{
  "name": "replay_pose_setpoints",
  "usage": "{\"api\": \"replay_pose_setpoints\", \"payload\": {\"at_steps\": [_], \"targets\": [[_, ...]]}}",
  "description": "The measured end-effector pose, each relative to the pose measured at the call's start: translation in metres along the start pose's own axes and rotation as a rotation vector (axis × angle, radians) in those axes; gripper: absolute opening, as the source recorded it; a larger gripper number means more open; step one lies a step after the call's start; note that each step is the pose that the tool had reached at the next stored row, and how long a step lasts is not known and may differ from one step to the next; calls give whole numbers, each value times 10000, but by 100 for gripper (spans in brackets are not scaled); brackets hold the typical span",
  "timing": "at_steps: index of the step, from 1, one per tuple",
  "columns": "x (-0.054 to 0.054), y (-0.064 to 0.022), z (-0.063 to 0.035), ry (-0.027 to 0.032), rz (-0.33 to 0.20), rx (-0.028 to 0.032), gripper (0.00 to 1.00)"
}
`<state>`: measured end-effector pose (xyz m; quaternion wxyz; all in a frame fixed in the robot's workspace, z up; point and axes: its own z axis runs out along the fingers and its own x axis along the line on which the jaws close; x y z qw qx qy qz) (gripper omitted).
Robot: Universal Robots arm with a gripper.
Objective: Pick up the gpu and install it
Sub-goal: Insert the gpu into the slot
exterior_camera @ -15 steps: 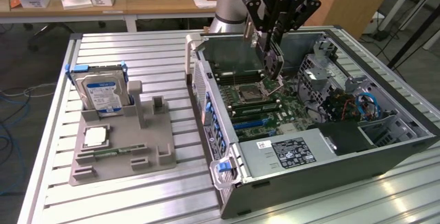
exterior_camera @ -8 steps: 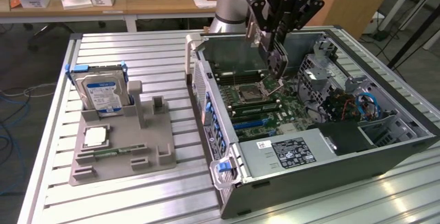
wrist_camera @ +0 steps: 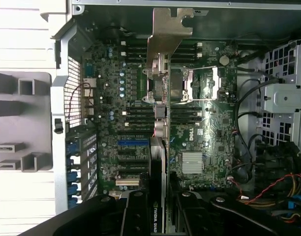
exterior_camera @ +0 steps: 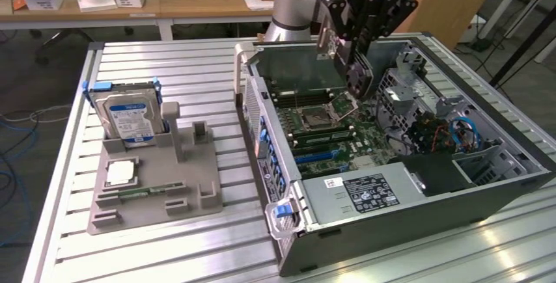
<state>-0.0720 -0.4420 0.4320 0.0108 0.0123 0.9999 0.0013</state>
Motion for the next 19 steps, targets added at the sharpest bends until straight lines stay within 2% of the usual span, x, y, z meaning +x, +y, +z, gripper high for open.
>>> {"api": "replay_pose_setpoints", "payload": {"at_steps": [8, 19], "targets": [[-86, 2, 2, 0, -212, -6, 26], [-110, 3, 4, 2, -1109, -25, 26]]}}
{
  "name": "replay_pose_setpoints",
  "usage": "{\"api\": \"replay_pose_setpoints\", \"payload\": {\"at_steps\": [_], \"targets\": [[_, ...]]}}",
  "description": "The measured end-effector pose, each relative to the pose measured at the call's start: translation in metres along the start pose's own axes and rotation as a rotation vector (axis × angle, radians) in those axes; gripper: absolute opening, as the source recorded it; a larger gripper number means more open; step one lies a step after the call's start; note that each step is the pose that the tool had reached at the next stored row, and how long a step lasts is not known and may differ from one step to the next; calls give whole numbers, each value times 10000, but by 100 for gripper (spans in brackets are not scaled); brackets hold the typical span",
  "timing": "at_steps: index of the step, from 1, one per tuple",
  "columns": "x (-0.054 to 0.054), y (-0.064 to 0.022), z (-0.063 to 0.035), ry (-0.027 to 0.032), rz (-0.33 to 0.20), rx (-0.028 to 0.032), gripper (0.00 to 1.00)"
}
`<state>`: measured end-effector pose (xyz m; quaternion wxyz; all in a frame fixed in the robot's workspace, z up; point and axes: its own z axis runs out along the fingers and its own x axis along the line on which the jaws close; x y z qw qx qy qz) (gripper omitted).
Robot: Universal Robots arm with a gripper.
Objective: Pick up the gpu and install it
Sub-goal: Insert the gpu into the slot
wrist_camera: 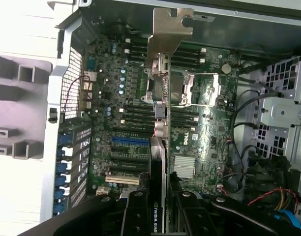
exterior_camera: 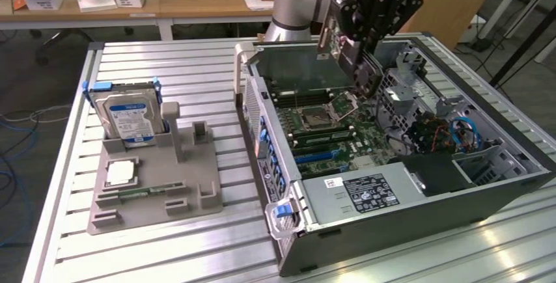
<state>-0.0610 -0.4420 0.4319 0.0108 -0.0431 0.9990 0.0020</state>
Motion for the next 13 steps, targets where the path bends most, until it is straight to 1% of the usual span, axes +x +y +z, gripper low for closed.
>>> {"api": "replay_pose_setpoints", "payload": {"at_steps": [13], "targets": [[-12, -1, 1, 4, -1045, -22, 26]]}}
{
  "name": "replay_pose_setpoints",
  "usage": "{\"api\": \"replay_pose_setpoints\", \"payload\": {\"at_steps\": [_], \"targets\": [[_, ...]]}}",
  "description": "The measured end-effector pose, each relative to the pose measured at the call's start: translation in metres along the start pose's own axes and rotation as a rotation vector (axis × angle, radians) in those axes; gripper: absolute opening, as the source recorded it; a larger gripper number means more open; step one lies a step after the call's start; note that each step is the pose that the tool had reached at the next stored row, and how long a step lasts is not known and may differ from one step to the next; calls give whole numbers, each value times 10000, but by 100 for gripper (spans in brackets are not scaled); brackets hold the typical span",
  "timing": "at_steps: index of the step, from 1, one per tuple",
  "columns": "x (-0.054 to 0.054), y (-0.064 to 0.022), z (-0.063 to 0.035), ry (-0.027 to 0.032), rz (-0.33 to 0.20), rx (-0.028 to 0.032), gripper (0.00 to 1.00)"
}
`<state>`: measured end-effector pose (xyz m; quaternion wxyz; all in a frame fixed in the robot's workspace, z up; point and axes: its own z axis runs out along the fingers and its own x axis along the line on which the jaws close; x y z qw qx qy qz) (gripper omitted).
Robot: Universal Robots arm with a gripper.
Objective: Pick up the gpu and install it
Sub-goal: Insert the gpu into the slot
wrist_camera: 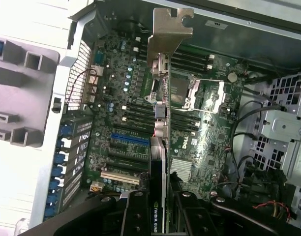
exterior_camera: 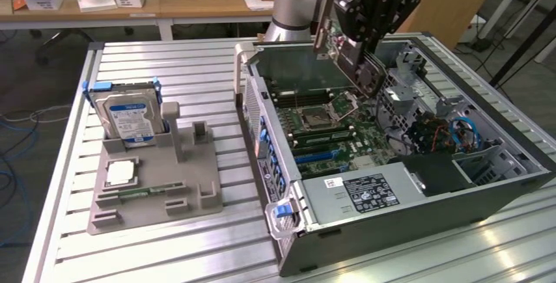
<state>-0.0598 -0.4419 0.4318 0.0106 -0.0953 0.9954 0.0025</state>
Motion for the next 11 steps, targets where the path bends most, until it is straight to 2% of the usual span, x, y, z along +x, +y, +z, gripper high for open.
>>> {"api": "replay_pose_setpoints", "payload": {"at_steps": [11], "targets": [[-3, -1, 1, 3, -820, -18, 26]]}}
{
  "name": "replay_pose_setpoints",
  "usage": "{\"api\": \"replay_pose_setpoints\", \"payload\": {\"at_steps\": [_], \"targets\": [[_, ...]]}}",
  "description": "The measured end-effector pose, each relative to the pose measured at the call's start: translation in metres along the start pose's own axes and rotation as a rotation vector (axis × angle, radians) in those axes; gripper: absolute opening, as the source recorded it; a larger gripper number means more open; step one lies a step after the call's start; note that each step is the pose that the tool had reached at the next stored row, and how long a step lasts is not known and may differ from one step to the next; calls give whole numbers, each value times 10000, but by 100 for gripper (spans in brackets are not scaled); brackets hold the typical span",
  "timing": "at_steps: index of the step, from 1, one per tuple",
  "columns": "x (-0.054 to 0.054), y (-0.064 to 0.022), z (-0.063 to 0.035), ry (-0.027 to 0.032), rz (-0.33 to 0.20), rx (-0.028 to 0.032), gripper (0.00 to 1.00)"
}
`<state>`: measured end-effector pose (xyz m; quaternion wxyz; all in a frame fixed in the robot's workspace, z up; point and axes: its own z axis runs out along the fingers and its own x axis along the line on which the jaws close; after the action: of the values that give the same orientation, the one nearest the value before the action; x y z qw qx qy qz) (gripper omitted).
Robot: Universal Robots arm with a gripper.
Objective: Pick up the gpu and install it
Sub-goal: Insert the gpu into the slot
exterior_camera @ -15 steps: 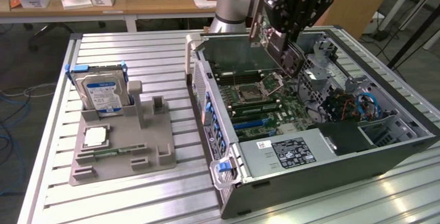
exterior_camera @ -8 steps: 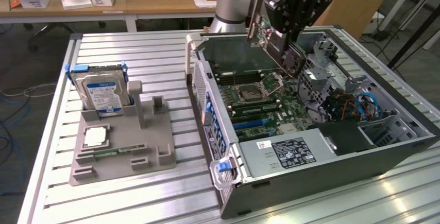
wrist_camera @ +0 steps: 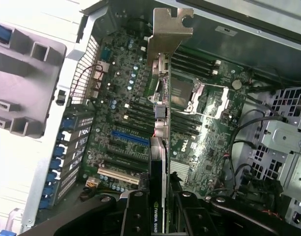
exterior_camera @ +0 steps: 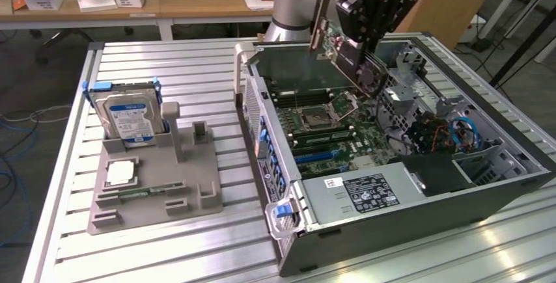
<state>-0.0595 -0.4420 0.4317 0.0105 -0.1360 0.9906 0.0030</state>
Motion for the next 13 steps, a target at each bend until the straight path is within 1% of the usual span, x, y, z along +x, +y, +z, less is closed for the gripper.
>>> {"api": "replay_pose_setpoints", "payload": {"at_steps": [13], "targets": [[-2, -1, 1, 3, -859, -19, 26]]}}
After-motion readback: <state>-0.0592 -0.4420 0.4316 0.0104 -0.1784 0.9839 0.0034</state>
